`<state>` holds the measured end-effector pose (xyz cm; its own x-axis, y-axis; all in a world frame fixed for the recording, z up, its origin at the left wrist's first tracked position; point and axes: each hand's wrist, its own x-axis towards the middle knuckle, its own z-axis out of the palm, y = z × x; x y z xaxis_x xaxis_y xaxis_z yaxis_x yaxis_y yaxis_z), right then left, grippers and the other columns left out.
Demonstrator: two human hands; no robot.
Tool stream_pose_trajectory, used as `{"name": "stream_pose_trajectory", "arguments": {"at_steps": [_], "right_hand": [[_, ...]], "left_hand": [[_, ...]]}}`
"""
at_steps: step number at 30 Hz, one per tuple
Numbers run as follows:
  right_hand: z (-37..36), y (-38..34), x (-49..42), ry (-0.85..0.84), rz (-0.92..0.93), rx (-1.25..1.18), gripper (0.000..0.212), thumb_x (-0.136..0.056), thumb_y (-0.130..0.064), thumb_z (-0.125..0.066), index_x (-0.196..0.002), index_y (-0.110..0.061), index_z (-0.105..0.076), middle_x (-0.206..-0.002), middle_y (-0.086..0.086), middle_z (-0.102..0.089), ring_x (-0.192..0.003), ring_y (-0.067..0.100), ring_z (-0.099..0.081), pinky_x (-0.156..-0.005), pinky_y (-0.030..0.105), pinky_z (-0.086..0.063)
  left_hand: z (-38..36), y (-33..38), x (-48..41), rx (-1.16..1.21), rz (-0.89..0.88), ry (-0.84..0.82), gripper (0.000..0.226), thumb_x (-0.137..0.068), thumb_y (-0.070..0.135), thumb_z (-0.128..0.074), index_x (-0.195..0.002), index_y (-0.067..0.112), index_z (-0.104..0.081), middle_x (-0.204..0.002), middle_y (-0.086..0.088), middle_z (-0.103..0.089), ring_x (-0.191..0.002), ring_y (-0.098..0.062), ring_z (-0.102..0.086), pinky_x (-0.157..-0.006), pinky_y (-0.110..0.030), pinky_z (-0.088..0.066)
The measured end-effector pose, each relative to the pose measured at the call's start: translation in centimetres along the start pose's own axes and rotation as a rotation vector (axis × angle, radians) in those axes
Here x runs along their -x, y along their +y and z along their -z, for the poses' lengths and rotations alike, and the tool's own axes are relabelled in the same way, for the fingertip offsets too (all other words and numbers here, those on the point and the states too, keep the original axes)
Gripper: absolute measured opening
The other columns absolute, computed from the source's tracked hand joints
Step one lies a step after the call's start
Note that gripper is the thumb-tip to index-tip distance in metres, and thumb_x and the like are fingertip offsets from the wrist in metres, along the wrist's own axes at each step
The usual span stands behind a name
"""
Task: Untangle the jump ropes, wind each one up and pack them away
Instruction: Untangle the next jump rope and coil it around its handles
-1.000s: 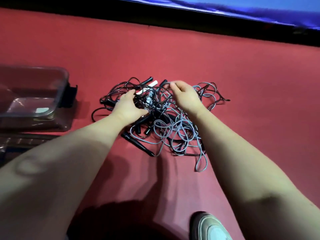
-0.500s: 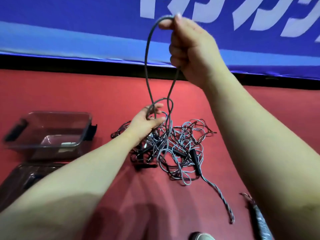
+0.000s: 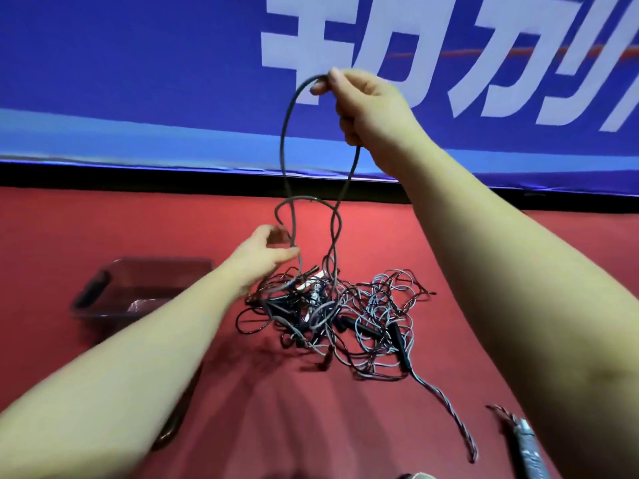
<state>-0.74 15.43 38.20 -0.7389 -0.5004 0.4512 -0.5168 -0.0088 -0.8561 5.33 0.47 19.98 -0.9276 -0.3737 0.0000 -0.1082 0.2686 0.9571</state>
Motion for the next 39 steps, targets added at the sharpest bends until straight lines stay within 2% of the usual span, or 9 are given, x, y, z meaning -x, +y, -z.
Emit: {"name": "stream_pose_trajectory", "arguments": {"at_steps": [4,7,9,14,20,25,29,33,39], "right_hand": [[-0.2,-1.6,-0.8,0.0,-0.049,-0.387,0.03,-0.101,-0.028,-0.039,-0.086,-0.017,-0.062,-0.052,-0.009,-0.025,-0.045,0.008,-0.017,-0.044,0.02,-0.015],[0.3,-2.3,-1.5,-0.032,-0.031,-0.52,0.03,-0.102,-0.029,-0.036,-0.087,-0.018,-0.06,-0.052,-0.009,-0.022,-0.046,0.008,-0.014,-0.046,0.021,-0.012],[1.1,-2.0,-2.1,-0.019,-0.013,-0.548,0.031,-0.102,-0.03,-0.035,-0.087,-0.018,-0.058,-0.051,-0.01,-0.023,-0.046,0.008,-0.014,-0.045,0.02,-0.013],[3.8,1.2,-2.5,0.153,-0.053,-0.568,0.031,-0.102,-0.031,-0.035,-0.083,-0.017,-0.055,-0.049,-0.01,-0.024,-0.043,0.007,-0.016,-0.043,0.02,-0.015],[6.8,7.0,-1.0,0.353,-0.156,-0.55,0.03,-0.102,-0.03,-0.037,-0.083,-0.016,-0.057,-0.049,-0.01,-0.024,-0.042,0.007,-0.016,-0.041,0.019,-0.015],[5.5,8.7,-0.6,0.238,-0.179,-0.653,0.03,-0.101,-0.03,-0.038,-0.086,-0.017,-0.059,-0.051,-0.009,-0.022,-0.045,0.007,-0.013,-0.041,0.018,-0.013],[4.8,7.3,-0.9,0.078,-0.117,-0.932,0.03,-0.102,-0.029,-0.035,-0.09,-0.013,-0.058,-0.047,-0.01,-0.02,-0.041,0.005,-0.014,-0.037,0.016,-0.014],[4.8,5.9,-0.8,-0.009,-0.084,-1.122,0.033,-0.103,-0.028,-0.034,-0.084,-0.011,-0.056,-0.045,-0.008,-0.022,-0.036,0.004,-0.019,-0.035,0.015,-0.015],[11.2,6.8,-0.4,0.313,0.101,-1.273,0.035,-0.103,-0.026,-0.031,-0.082,-0.007,-0.051,-0.046,-0.003,-0.034,-0.035,0.006,-0.03,-0.036,0.016,-0.024]], "left_hand": [[0.2,4.2,0.4,0.245,-0.273,0.272,0.074,-0.068,0.018,-0.082,-0.114,0.022,-0.024,-0.127,-0.003,-0.033,-0.121,-0.014,-0.038,-0.104,-0.029,-0.034],[0.4,7.6,0.0,0.4,-0.249,-0.036,0.042,-0.087,0.01,-0.065,-0.115,0.02,-0.035,-0.105,-0.001,-0.061,-0.094,-0.014,-0.06,-0.08,-0.024,-0.047],[-0.8,8.2,-0.1,0.035,-0.139,-0.317,0.012,-0.097,0.025,-0.05,-0.106,0.018,-0.051,-0.081,-0.001,-0.068,-0.071,-0.013,-0.062,-0.065,-0.024,-0.044],[-3.9,2.5,-2.0,-0.804,-0.026,-0.436,0.05,-0.097,0.051,-0.033,-0.106,0.012,-0.064,-0.098,-0.008,-0.065,-0.086,-0.019,-0.054,-0.084,-0.029,-0.042],[-2.7,-6.5,-3.3,-0.328,0.339,-0.207,0.036,-0.09,0.035,-0.062,-0.118,0.019,-0.047,-0.11,-0.006,-0.051,-0.097,-0.02,-0.052,-0.084,-0.027,-0.038],[-2.6,-1.7,-3.8,-0.174,-0.157,-0.447,0.03,-0.092,0.02,-0.059,-0.115,0.038,-0.054,-0.129,0.009,-0.053,-0.122,-0.004,-0.048,-0.098,-0.017,-0.033],[-6.2,0.9,-3.6,0.073,-0.164,-0.592,0.082,-0.078,0.026,-0.069,-0.144,0.033,-0.021,-0.14,0.009,-0.042,-0.13,-0.004,-0.04,-0.109,-0.024,-0.03],[-9.4,1.2,-3.3,-0.076,-0.188,-0.576,0.019,-0.097,0.017,-0.049,-0.112,0.025,-0.058,-0.072,0.01,-0.061,-0.082,-0.01,-0.064,-0.093,-0.033,-0.043],[-5.9,1.3,-4.1,-0.241,-0.162,-0.304,0.027,-0.098,0.03,-0.046,-0.076,0.026,-0.06,-0.058,0.01,-0.053,-0.059,-0.012,-0.05,-0.067,-0.03,-0.038]]}}
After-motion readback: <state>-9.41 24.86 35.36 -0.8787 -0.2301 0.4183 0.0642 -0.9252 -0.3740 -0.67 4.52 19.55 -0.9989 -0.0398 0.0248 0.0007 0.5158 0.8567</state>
